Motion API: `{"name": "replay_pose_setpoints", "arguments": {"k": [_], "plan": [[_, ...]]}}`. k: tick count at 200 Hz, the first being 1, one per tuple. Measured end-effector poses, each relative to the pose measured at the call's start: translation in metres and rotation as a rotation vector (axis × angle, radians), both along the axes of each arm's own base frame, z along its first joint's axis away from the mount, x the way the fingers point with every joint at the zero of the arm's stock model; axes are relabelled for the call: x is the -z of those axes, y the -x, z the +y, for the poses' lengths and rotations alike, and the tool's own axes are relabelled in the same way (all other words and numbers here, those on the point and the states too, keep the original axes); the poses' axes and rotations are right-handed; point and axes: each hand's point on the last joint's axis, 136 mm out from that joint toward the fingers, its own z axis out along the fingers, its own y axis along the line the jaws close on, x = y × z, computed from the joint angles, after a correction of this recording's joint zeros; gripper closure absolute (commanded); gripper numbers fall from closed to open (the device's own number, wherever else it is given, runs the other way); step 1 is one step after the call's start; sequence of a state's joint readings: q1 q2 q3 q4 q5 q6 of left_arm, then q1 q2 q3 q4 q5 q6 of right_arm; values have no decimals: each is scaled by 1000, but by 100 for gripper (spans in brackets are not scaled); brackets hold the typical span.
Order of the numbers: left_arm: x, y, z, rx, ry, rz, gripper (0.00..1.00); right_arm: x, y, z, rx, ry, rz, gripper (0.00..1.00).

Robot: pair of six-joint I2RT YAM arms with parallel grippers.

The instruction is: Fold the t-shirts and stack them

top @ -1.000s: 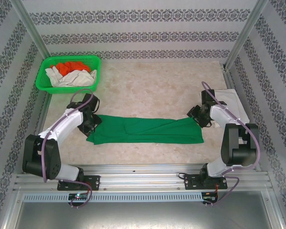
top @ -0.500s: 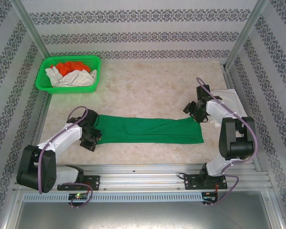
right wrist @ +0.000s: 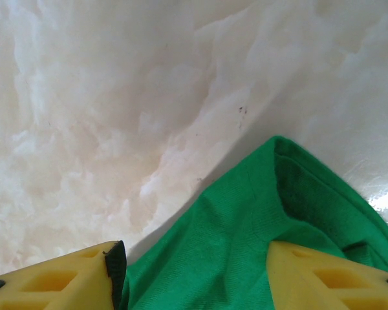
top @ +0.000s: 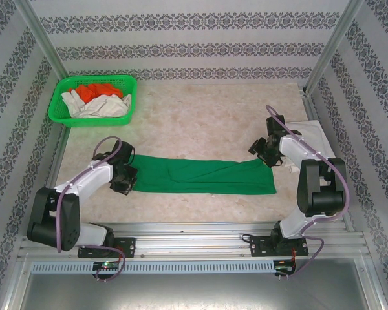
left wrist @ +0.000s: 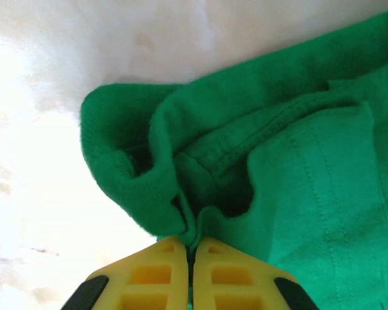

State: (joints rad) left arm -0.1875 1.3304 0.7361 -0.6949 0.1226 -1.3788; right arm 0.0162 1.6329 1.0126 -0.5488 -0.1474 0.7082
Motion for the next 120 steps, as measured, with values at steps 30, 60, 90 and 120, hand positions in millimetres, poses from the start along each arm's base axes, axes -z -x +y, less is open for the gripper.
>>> {"name": "replay_pose_setpoints", "arguments": {"k": [30,60,90,120], "plan": [[-8,3,0,7,7,-17,91,0,0,2,-2,0,0,40],[-3,5,0,10,6,2,98,0,0,7,-1,-2,2,40],[4,7,0,5,13,37,87,0,1,8,-3,2,1,40],[3,6,-2,14,25,39,77,-2,0,7,1,4,-3,40]]}}
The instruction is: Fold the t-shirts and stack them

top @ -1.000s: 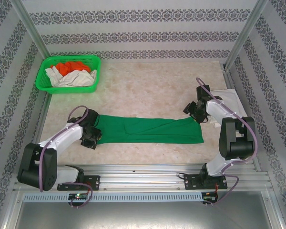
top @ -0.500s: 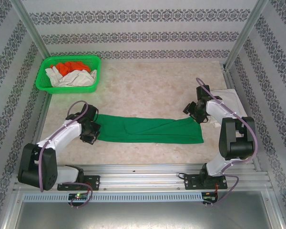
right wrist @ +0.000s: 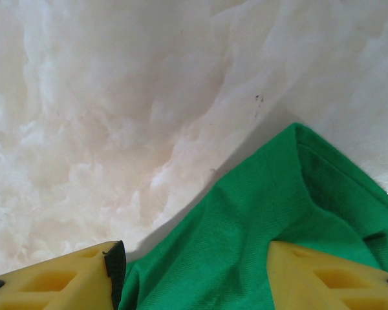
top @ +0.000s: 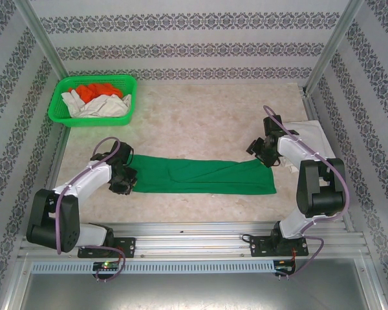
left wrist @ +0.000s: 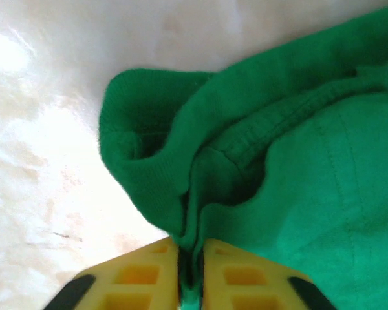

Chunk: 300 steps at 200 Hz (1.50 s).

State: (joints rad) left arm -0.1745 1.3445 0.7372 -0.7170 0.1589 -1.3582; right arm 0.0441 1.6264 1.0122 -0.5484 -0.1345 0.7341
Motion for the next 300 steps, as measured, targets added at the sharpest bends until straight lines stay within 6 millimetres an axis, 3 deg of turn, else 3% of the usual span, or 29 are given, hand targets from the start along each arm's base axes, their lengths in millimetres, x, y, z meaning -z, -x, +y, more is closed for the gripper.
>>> {"name": "replay_pose_setpoints", "arguments": {"k": [45,84,155,212,266,300], "plan": [[1,1,-3,-2,20,-8,78,-1,0,2,-2,9,-4,40],[1,0,-6,-5,37,-7,68,-1,0,5,-12,11,-4,40],[0,-3,-9,-25,58,-26,98,-1,1,8,-8,8,-2,40],[-6,-9,-7,-29,54,-45,100,0,0,9,-10,8,1,40],[-14,-44,17,-11,23,-178,100,4,-7,10,-10,8,7,40],[0,-49,24,35,6,-163,100,0,-13,10,-11,7,-5,40]]}}
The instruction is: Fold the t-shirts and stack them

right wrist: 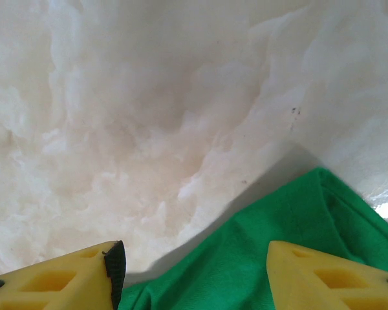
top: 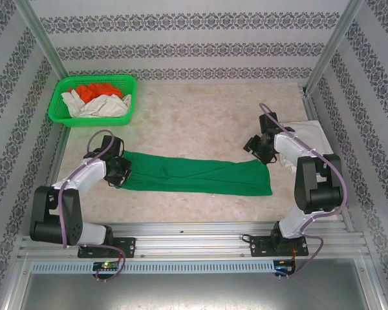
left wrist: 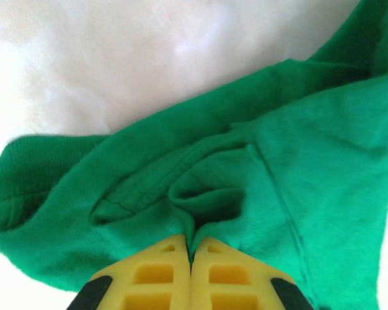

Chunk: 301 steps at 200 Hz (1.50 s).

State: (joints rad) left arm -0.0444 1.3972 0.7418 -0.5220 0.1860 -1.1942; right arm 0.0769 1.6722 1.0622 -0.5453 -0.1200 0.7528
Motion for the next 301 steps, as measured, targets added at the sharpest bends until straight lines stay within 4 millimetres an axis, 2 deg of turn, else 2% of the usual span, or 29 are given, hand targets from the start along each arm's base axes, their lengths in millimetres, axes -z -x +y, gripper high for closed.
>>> {"name": "replay_pose_setpoints", "arguments": {"k": [39,47,59,84,112,130,160,174,195,220,244,252,272,301], "plan": [[19,16,-5,31,12,62,99,0,0,0,0,0,1,40],[19,17,-6,33,10,60,92,1,0,0,0,0,2,40],[20,19,-6,36,7,62,74,2,0,0,0,0,4,40],[18,20,-6,38,11,55,50,1,-1,0,0,0,3,40],[9,25,1,56,-45,67,33,-4,-7,2,-10,1,-13,40],[-13,20,1,89,-103,43,23,-10,-15,8,-44,6,-36,39],[-60,-13,-22,172,-175,-82,21,-17,-29,32,-142,16,-68,40],[-68,-24,-34,205,-181,-103,26,-17,-34,49,-199,16,-78,41],[-47,-31,-43,231,-189,-39,35,-12,-38,80,-298,10,-78,41],[-11,-29,-45,246,-189,64,37,0,-32,110,-384,-5,-58,41],[21,-31,-51,281,-179,139,37,11,-25,115,-407,-14,-26,41],[21,-36,-52,294,-182,155,37,14,-24,113,-405,-12,-18,41],[19,-73,-64,345,-187,120,37,19,-21,104,-393,-8,-1,41],[14,-143,-89,436,-203,25,37,22,-17,87,-370,-1,16,39]]}}
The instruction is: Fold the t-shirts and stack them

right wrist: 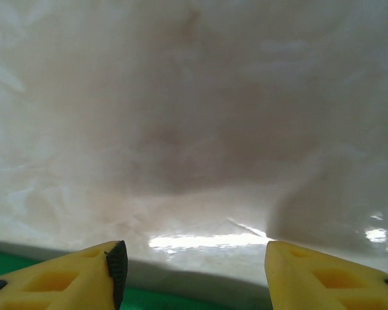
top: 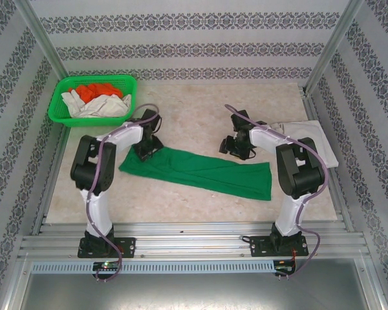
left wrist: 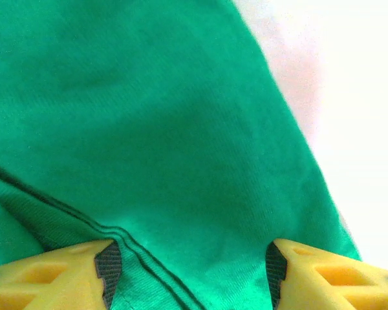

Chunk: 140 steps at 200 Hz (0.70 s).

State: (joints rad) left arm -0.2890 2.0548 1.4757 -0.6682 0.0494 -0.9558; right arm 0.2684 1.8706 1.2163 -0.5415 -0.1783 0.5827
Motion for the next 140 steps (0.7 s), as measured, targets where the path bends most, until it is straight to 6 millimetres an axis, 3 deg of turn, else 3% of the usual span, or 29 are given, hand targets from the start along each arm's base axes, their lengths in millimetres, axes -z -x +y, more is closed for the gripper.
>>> {"name": "replay_pose_setpoints", "arguments": {"k": [49,74,110,140], "plan": [[-11,-127,-47,103,36,-200,33,-27,10,-24,11,13,-67,38],[-18,-170,-67,140,66,-277,25,-39,12,-35,18,29,-104,36],[-22,-172,-76,192,78,-279,16,-43,12,-31,-28,59,-131,35],[-32,-148,-69,226,54,-226,12,-48,-9,-4,-99,53,-167,35]]}}
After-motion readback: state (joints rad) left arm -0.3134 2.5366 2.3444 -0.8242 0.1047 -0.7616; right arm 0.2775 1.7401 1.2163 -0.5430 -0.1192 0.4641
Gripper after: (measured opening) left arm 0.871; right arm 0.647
